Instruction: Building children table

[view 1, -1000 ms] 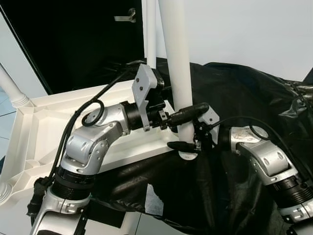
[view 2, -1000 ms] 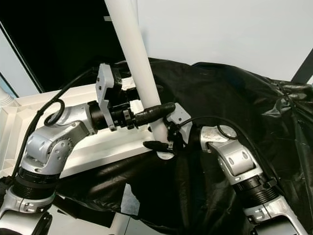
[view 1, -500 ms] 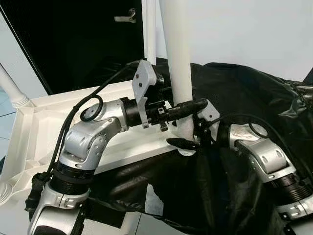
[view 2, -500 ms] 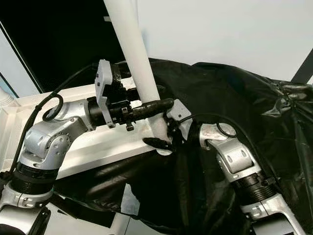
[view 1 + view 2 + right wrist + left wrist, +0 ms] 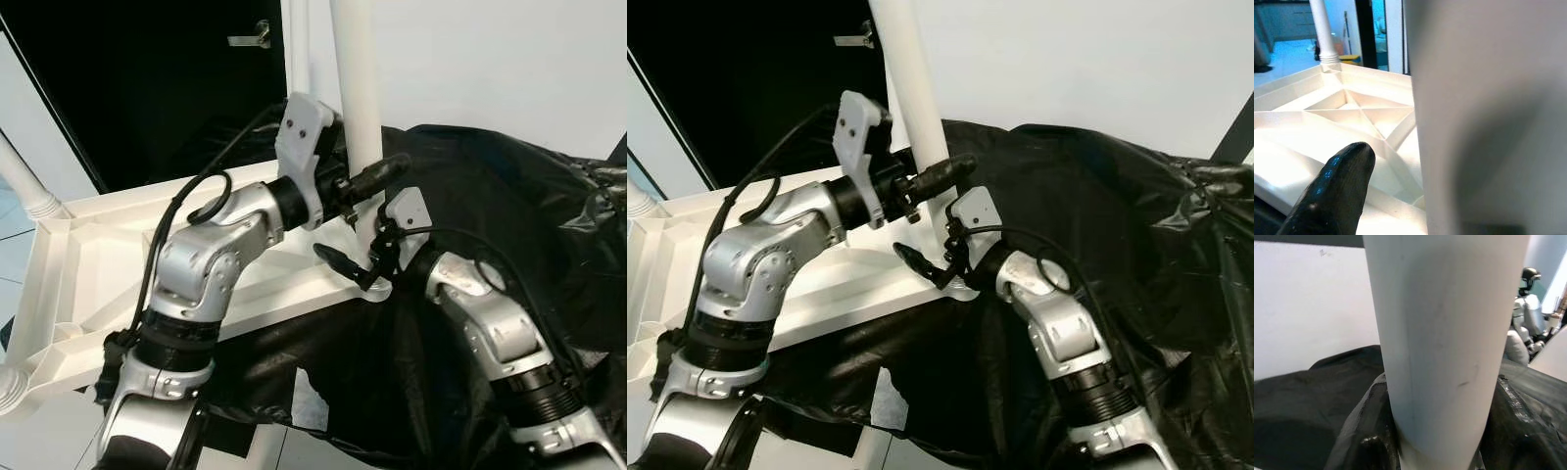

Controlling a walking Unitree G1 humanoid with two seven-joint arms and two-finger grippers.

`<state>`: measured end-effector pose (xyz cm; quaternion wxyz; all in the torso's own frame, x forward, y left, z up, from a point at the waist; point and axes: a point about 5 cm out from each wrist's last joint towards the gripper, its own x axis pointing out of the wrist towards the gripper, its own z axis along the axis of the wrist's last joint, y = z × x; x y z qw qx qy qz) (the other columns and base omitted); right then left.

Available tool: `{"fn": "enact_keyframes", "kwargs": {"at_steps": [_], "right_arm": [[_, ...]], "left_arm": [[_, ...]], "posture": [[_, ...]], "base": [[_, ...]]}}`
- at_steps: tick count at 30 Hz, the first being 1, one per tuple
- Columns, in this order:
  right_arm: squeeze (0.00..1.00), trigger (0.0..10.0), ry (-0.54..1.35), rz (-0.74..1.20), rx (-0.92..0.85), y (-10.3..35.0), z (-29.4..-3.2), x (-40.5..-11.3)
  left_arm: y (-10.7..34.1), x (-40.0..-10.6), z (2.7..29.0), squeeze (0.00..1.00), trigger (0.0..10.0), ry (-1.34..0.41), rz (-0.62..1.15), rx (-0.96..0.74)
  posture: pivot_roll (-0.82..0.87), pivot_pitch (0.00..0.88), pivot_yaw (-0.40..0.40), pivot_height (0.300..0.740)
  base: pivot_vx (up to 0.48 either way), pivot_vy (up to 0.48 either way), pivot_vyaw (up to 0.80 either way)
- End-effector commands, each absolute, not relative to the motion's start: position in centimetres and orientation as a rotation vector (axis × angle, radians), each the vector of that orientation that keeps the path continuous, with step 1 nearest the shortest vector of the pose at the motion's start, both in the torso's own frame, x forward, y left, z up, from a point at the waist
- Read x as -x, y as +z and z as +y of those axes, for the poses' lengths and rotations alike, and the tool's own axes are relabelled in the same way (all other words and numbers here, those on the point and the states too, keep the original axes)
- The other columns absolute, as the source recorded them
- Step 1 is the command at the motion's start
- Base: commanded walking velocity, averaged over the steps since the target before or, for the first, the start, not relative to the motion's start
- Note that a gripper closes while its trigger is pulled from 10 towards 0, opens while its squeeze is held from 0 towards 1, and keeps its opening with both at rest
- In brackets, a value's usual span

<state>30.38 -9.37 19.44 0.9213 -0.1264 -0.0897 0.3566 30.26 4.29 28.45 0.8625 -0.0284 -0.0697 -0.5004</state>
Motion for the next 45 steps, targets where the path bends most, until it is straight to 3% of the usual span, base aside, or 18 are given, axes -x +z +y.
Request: {"fn": "enact_keyframes", "kwargs": {"at_steps": [1,7,15,22,25,26,31,32,34,35,45], "right_arm": [[0.0,10.0,0.644,-0.204,0.275,19.4,-9.6,-30.7],[0.0,10.0,0.507,-0.196,0.283,18.9,-9.6,-31.1],[0.0,10.0,0.357,-0.135,0.17,18.1,-9.1,-31.8],[0.0,10.0,0.369,-0.134,0.18,18.3,-9.0,-32.2],[0.0,9.1,0.379,-0.136,0.205,18.3,-9.0,-32.3],[0.0,10.0,0.369,-0.139,0.212,18.3,-9.1,-32.4],[0.0,9.7,0.376,-0.15,0.225,18.5,-8.9,-32.4],[0.0,7.7,0.379,-0.153,0.228,18.6,-8.9,-32.4],[0.0,1.7,0.386,-0.155,0.235,18.6,-8.7,-32.4],[0.0,0.0,0.39,-0.151,0.235,18.5,-8.7,-32.3],[0.0,0.0,0.416,-0.133,0.291,17.9,-8.6,-32.1]], "left_arm": [[28.8,-30.8,4.2,0.0,10.0,-0.977,-0.138,0.077],[28.7,-31.4,4.0,0.0,10.0,-0.849,-0.102,0.172],[29.6,-31.1,2.9,0.0,10.0,-0.781,-0.137,0.154],[30.2,-30.8,2.0,0.0,10.0,-0.797,-0.151,0.156],[30.4,-30.6,1.8,0.0,10.0,-0.802,-0.162,0.146],[30.4,-30.4,1.6,0.0,10.0,-0.805,-0.163,0.136],[30.3,-30.1,1.3,0.0,10.0,-0.812,-0.159,0.128],[30.3,-30.1,1.2,0.0,10.0,-0.813,-0.158,0.129],[30.3,-30.1,1.1,0.0,10.0,-0.815,-0.159,0.125],[30.3,-30.0,1.1,0.0,10.0,-0.816,-0.159,0.123],[30.1,-29.9,0.7,0.0,10.0,-0.821,-0.156,0.099]], "posture": [[0.02,0.0,0.03,0.74],[0.01,0.0,0.035,0.74],[0.02,0.0,0.032,0.74],[0.02,0.0,0.029,0.74],[0.02,0.0,0.029,0.74],[0.02,0.0,0.03,0.74],[0.02,0.0,0.031,0.74],[0.02,0.0,0.031,0.74],[0.02,0.0,0.031,0.74],[0.02,0.0,0.032,0.74],[0.02,0.0,0.034,0.74]], "base": [[0.0,0.0,0.0],[0.0,0.0,0.0],[0.0,0.0,0.0],[0.0,0.0,0.0],[0.0,0.0,0.0],[0.0,0.0,0.0],[0.0,0.0,0.0],[0.0,0.0,0.0],[0.0,0.0,0.0],[0.0,0.0,0.0],[0.0,0.0,0.0]]}}
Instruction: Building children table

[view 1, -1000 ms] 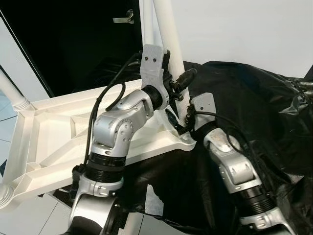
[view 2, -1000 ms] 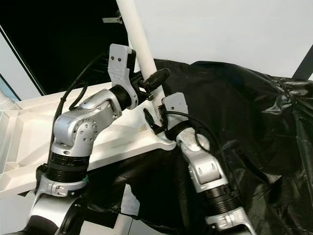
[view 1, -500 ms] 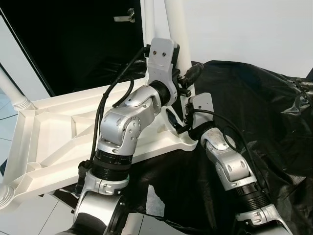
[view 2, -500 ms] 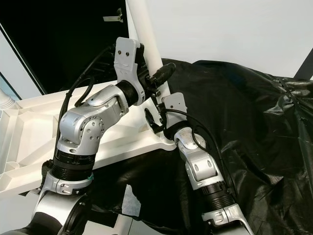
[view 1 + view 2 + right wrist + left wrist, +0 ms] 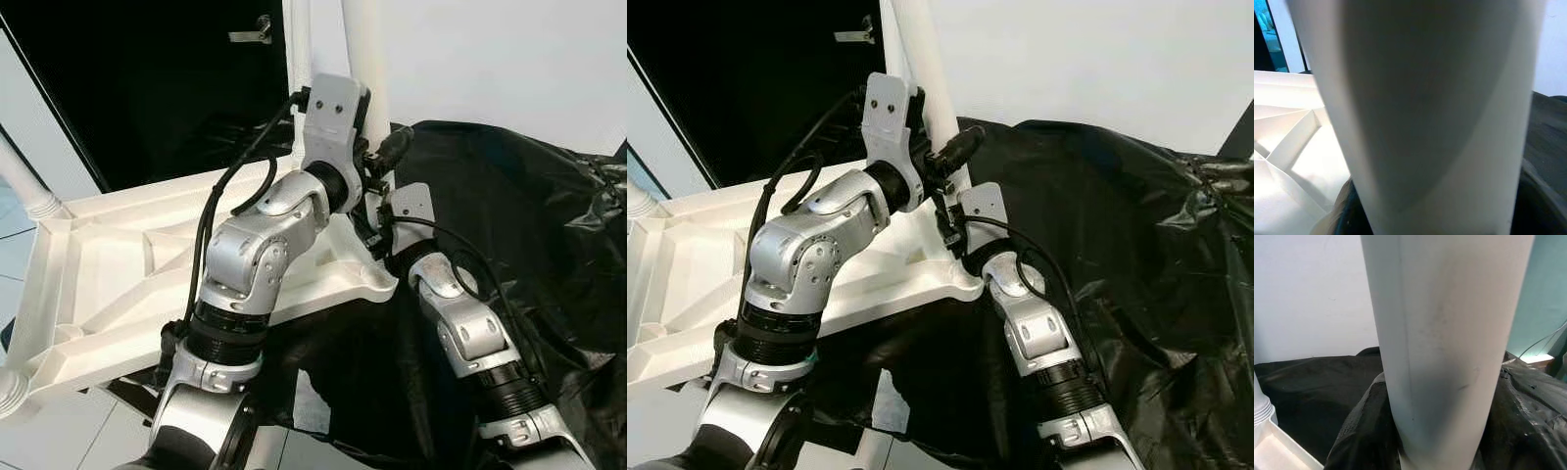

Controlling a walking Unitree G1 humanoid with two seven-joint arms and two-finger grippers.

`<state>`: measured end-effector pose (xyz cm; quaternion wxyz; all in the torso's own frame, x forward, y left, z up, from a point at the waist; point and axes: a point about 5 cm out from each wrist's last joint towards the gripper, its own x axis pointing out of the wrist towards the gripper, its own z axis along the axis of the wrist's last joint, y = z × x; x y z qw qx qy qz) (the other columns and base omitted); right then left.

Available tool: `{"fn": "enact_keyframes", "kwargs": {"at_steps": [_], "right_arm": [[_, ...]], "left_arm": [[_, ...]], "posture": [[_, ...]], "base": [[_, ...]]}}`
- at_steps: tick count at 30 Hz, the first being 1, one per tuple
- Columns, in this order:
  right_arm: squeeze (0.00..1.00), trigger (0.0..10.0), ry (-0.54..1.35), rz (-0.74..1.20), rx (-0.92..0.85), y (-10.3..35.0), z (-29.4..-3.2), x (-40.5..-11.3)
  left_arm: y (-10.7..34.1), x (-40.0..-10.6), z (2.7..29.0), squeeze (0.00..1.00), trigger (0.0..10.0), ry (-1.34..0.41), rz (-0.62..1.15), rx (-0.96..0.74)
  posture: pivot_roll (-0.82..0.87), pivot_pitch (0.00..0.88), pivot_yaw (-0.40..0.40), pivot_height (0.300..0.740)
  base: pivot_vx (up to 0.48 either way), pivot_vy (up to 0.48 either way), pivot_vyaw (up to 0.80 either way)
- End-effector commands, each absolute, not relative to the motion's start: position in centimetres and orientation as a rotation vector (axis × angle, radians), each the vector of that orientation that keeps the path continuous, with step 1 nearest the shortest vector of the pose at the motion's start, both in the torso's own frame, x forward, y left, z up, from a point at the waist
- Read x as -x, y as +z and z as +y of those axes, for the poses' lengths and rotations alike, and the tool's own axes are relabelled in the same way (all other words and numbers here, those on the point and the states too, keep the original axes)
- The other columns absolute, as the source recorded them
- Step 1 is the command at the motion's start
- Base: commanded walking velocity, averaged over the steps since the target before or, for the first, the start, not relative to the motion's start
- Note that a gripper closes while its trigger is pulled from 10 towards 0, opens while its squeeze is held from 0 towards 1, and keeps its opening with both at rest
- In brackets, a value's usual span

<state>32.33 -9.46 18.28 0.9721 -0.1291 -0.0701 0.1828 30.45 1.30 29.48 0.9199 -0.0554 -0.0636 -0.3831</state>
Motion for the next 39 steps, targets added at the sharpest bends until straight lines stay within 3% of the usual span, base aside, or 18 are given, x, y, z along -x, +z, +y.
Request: {"fn": "enact_keyframes", "kwargs": {"at_steps": [1,5,6,13,14,22,29,39], "right_arm": [[0.0,0.0,0.411,-0.13,0.284,17.9,-8.6,-32.1],[0.0,0.0,0.389,-0.124,0.247,17.9,-8.8,-32.2],[0.0,10.0,0.375,-0.107,0.189,17.8,-8.8,-32.2],[0.0,10.0,0.338,-0.101,0.151,17.9,-9.1,-32.4],[0.0,10.0,0.323,-0.096,0.12,17.9,-9.1,-32.5],[0.0,10.0,0.272,-0.071,-0.028,17.6,-10.0,-32.7],[0.0,10.0,0.268,-0.078,0.061,17.0,-10.4,-32.6],[0.0,10.0,0.303,-0.077,0.011,16.6,-10.2,-32.2]], "left_arm": [[30.0,-29.9,0.7,0.0,10.0,-0.821,-0.157,0.094],[29.9,-29.9,0.7,0.0,10.0,-0.833,-0.162,0.081],[29.8,-29.6,0.6,1.0,10.0,-0.883,-0.15,0.121],[29.7,-29.0,0.6,1.0,10.0,-0.93,-0.156,0.117],[29.7,-29.0,0.8,0.0,10.0,-0.918,-0.167,0.108],[29.5,-28.9,2.6,0.0,10.0,-0.917,-0.201,0.115],[29.3,-28.8,4.2,0.0,10.0,-0.926,-0.216,0.074],[28.2,-28.0,6.6,0.0,10.0,-0.938,-0.236,0.037]], "posture": [[0.02,0.0,0.034,0.74],[0.02,0.0,0.035,0.74],[0.02,0.0,0.034,0.74],[0.02,0.0,0.031,0.74],[0.02,0.0,0.034,0.74],[0.03,0.0,0.029,0.74],[0.03,0.0,0.033,0.74],[0.03,0.0,0.031,0.74]], "base": [[0.0,0.0,0.0],[0.0,0.0,0.0],[0.0,0.0,0.0],[0.0,0.0,0.0],[0.0,0.0,0.0],[0.0,0.0,0.0],[0.0,0.0,0.0],[0.0,0.0,0.0]]}}
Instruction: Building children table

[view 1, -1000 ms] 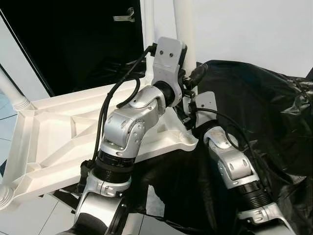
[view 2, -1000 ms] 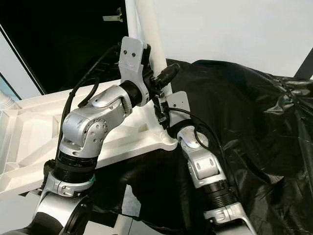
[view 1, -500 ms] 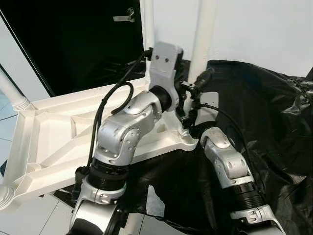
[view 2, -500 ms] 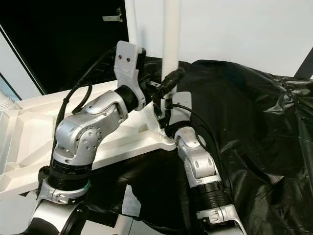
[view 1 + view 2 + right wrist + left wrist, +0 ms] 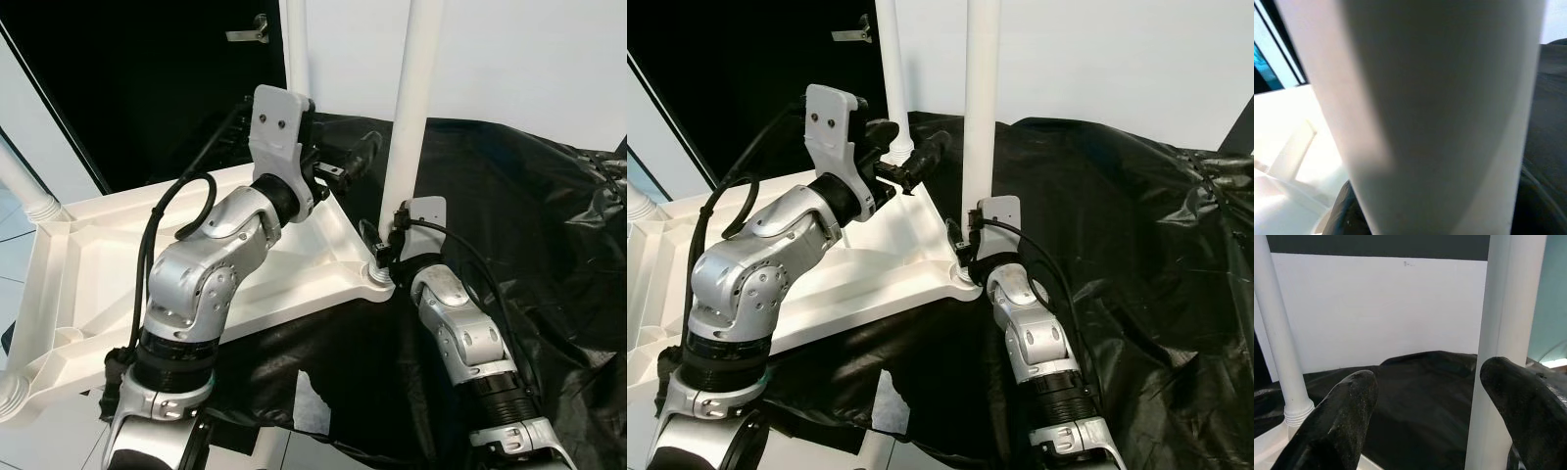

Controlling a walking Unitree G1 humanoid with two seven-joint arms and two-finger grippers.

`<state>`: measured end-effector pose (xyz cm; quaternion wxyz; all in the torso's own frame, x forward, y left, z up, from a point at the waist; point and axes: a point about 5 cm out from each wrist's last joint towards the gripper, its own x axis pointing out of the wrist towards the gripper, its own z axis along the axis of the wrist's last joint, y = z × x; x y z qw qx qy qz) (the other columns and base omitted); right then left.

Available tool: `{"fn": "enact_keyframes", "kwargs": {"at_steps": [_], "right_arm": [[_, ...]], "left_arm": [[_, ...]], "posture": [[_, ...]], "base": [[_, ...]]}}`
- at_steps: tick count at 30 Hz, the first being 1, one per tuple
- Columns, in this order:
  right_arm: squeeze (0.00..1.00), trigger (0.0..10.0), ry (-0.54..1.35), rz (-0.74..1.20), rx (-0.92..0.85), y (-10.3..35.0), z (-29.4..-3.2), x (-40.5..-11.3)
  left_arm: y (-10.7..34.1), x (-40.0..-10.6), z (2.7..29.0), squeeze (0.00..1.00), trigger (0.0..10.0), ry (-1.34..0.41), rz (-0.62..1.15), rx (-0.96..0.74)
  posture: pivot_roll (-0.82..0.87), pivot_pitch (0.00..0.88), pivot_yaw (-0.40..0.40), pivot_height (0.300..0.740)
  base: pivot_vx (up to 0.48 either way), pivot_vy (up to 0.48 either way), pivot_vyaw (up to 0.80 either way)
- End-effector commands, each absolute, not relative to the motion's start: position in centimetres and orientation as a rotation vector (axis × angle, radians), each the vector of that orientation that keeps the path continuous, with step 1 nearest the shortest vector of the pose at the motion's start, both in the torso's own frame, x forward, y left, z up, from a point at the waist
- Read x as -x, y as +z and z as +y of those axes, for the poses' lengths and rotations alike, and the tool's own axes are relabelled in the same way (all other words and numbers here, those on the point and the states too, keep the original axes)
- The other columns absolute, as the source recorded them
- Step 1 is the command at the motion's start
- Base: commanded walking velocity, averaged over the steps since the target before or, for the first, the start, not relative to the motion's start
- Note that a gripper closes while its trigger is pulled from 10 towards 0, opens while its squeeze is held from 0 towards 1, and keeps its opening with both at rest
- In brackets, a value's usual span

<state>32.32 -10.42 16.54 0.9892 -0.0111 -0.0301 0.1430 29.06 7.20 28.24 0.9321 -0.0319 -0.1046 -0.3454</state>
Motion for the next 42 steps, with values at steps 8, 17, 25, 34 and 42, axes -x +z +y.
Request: {"fn": "enact_keyframes", "kwargs": {"at_steps": [8,17,25,34,42], "right_arm": [[0.0,10.0,0.31,-0.056,0.014,16.0,-10.2,-32.6],[0.0,10.0,0.332,-0.035,0.018,15.4,-9.6,-32.3],[0.0,10.0,0.319,-0.015,0.011,14.5,-9.9,-32.4],[0.0,10.0,0.253,0.003,-0.111,13.8,-10.9,-32.5],[0.0,10.0,0.221,-0.004,-0.178,13.8,-11.4,-33.1]], "left_arm": [[25.4,-27.8,7.3,0.0,10.0,-0.919,-0.184,-0.01],[22.1,-26.6,8.2,0.0,10.0,-0.982,-0.084,-0.072],[19.0,-25.6,8.3,0.0,10.0,-1.061,0.034,-0.17],[18.6,-25.5,8.4,0.0,10.0,-1.06,0.043,-0.199],[18.8,-25.6,8.6,0.0,10.0,-1.05,0.038,-0.216]], "posture": [[0.04,0.0,0.013,0.74],[0.05,0.0,0.009,0.74],[0.04,0.0,0.02,0.74],[0.04,0.0,0.022,0.74],[0.04,0.0,0.024,0.74]], "base": [[0.0,0.0,0.0],[0.0,0.0,0.0],[0.0,0.0,0.0],[0.0,0.0,0.0],[0.0,0.0,0.0]]}}
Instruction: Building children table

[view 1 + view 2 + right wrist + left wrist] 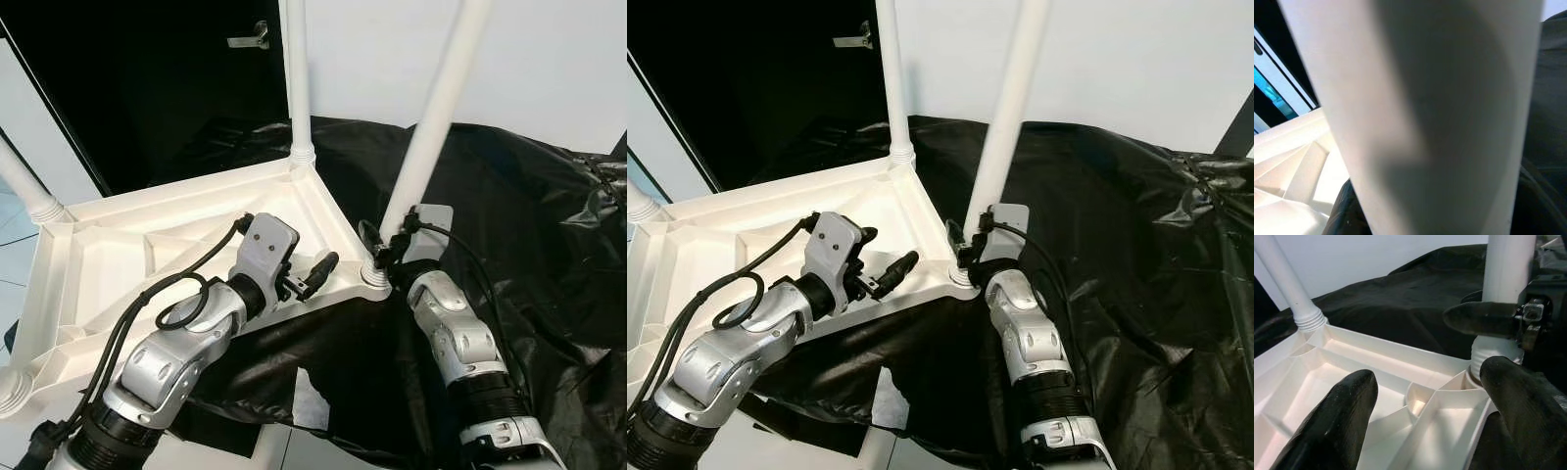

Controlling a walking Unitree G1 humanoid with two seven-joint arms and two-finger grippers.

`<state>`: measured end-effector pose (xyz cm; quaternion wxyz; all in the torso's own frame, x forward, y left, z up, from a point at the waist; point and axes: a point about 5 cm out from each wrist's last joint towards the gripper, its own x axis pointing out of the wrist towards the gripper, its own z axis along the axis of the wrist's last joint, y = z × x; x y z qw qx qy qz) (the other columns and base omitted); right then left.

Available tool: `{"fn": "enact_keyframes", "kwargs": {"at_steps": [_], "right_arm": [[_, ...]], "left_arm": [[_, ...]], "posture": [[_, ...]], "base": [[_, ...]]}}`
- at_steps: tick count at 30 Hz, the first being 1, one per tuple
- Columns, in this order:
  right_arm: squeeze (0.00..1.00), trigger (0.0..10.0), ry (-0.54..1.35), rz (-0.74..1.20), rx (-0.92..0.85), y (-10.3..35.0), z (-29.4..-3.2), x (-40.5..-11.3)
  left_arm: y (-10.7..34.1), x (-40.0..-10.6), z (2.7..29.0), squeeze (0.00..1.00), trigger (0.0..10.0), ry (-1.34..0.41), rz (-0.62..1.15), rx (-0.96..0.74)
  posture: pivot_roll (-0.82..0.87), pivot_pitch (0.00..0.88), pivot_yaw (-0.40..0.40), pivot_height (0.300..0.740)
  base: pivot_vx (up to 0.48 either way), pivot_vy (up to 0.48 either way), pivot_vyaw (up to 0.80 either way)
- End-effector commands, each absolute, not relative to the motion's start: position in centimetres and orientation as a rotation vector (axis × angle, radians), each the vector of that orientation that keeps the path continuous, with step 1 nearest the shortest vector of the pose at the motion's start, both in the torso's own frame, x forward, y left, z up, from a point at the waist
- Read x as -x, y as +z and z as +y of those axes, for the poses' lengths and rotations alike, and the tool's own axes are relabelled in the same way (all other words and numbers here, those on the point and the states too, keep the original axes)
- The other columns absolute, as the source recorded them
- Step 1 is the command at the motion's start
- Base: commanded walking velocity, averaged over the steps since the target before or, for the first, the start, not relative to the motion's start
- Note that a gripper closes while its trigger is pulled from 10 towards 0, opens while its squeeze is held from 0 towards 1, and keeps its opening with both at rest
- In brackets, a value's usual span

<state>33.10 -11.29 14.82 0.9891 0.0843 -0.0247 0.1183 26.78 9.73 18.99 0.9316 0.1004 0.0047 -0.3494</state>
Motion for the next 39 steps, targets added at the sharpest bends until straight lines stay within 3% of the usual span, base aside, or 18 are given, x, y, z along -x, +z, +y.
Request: {"fn": "enact_keyframes", "kwargs": {"at_steps": [1,10,18,39], "right_arm": [[0.0,10.0,0.221,-0.008,-0.18,13.8,-11.5,-33.1],[0.0,10.0,0.211,-0.003,-0.177,13.4,-11.8,-33.3],[0.0,10.0,0.266,0.019,-0.006,11.8,-11.4,-32.8],[0.0,10.0,0.45,-0.055,0.218,10.0,-10.7,-31.2]], "left_arm": [[18.8,-25.6,8.6,0.0,10.0,-1.05,0.037,-0.218],[18.9,-25.7,8.6,0.0,10.0,-1.043,0.03,-0.224],[19.3,-25.8,8.8,0.0,10.0,-1.03,0.018,-0.229],[19.5,-25.7,8.9,0.0,10.0,-1.045,0.015,-0.234]], "posture": [[0.04,0.0,0.024,0.74],[0.04,0.0,0.029,0.74],[0.05,0.0,0.031,0.74],[0.04,0.0,0.044,0.74]], "base": [[0.0,0.0,0.0],[0.0,0.0,0.0],[0.0,0.0,0.0],[0.0,0.0,0.0]]}}
